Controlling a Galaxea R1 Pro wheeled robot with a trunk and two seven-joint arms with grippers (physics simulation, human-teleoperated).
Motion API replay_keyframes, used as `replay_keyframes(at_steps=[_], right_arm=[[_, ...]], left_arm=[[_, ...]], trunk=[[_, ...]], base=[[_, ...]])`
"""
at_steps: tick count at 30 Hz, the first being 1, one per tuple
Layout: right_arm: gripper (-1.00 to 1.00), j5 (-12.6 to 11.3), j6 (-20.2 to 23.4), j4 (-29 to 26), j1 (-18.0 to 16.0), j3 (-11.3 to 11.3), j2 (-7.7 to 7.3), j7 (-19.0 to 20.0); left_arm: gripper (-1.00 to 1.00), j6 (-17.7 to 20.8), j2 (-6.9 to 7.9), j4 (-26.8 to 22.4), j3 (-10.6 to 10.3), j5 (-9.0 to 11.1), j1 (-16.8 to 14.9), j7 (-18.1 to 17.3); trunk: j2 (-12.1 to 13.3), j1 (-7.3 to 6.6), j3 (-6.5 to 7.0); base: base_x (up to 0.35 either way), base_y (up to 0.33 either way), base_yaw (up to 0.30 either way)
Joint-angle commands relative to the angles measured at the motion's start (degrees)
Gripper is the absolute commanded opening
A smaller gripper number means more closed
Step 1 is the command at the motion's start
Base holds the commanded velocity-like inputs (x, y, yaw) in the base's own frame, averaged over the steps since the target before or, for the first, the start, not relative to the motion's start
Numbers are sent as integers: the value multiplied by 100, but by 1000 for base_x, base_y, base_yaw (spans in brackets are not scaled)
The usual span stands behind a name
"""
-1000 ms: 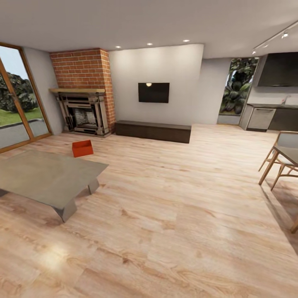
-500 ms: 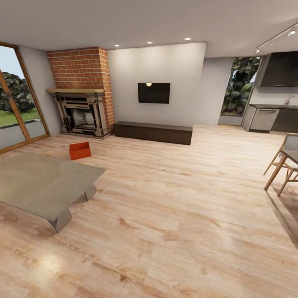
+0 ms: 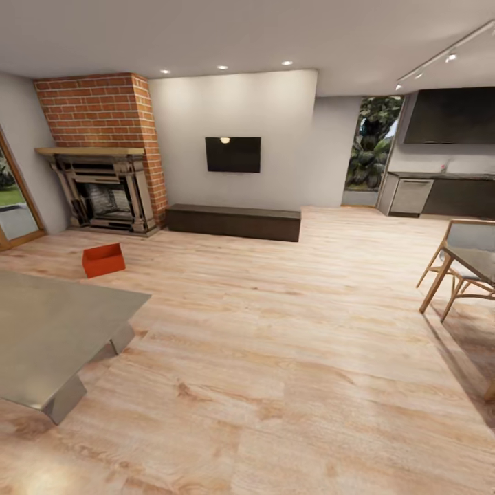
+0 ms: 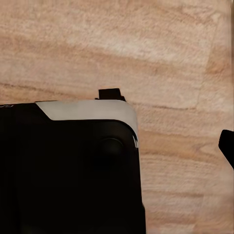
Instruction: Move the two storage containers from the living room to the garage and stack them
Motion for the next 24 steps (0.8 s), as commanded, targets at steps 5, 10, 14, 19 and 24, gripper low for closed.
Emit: replay_keyframes(at_steps=[5,10,14,19,24], right_arm=[[100,-43,-20,17,-7,47,4,-4],[100,-42,-17,17,-7,49,6,-4],[100,-39,-17,17,-7,49,6,-4],[100,-35,-9,17,-7,49,6,-4],[100,-35,-8,17,-7,49,6,-4]], left_arm=[[100,-7,-1,1,-4,47,-2,-7],[100,-7,-1,1,-4,47,-2,-7],[100,-7,1,1,-4,47,-2,-7],[100,-7,-1,3,-4,47,-2,-7],[100,-7,-1,3,-4,47,-2,-7]], trunk=[[-3,3,-6],[-3,3,-6],[-3,3,-6],[-3,3,-6],[-3,3,-6]], base=[[323,0,-134],[323,0,-21],[323,0,-4],[323,0,0],[323,0,0]])
